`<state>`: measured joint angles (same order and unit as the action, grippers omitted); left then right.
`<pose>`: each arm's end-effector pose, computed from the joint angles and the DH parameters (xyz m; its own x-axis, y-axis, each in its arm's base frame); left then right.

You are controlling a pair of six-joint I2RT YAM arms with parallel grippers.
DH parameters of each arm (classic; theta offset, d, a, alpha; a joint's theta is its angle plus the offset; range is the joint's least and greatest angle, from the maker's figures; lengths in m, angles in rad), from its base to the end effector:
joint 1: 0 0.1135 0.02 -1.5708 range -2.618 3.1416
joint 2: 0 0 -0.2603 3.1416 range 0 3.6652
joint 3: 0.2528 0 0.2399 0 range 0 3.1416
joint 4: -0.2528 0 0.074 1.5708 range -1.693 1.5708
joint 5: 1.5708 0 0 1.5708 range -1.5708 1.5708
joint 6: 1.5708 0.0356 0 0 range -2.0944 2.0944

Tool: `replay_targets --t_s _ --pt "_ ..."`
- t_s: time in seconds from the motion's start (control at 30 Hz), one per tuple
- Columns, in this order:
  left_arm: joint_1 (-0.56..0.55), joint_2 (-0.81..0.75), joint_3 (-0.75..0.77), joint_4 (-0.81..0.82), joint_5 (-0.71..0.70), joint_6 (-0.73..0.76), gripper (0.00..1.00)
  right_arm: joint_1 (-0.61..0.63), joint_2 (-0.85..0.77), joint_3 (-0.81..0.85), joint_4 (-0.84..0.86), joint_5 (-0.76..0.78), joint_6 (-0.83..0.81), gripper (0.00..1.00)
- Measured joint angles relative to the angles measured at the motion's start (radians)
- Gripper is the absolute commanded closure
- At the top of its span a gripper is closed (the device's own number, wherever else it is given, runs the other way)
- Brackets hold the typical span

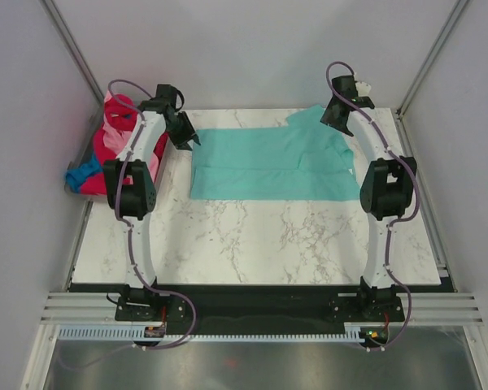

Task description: Fold and stack the t-shirts

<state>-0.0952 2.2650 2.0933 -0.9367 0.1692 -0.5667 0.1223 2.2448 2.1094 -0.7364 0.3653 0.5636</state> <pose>0.4716 -0.0511 0.2354 -0.8421 -0.4512 -0.2954 -0.3361 0.8675 -0.3666 0.4876 0.0471 0.2629 -0.5812 0.4313 -0.6900 0.5024 0.8573 0.1126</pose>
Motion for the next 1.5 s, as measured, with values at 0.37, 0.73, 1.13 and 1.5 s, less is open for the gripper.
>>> replay_targets --t_s 0.37,0.73,1.13,1.5 --pt "0.007 -0.493 -0.504 0.082 -0.001 0.015 0.38 -0.123 -0.694 -0.781 0.166 -0.196 -0.011 0.21" --pt "0.007 -0.663 -1.051 0.327 -0.008 0.001 0.33 -0.296 -0.846 -1.310 0.330 -0.447 -0.018 0.26" --pt "0.007 -0.648 -1.107 0.533 -0.013 -0.060 0.32 -0.333 -0.657 -1.316 0.597 -0.544 -0.014 0.35" --pt "-0.011 -0.555 -1.112 0.663 -0.013 -0.090 0.60 -0.369 -0.595 -1.297 0.702 -0.595 -0.012 0.43"
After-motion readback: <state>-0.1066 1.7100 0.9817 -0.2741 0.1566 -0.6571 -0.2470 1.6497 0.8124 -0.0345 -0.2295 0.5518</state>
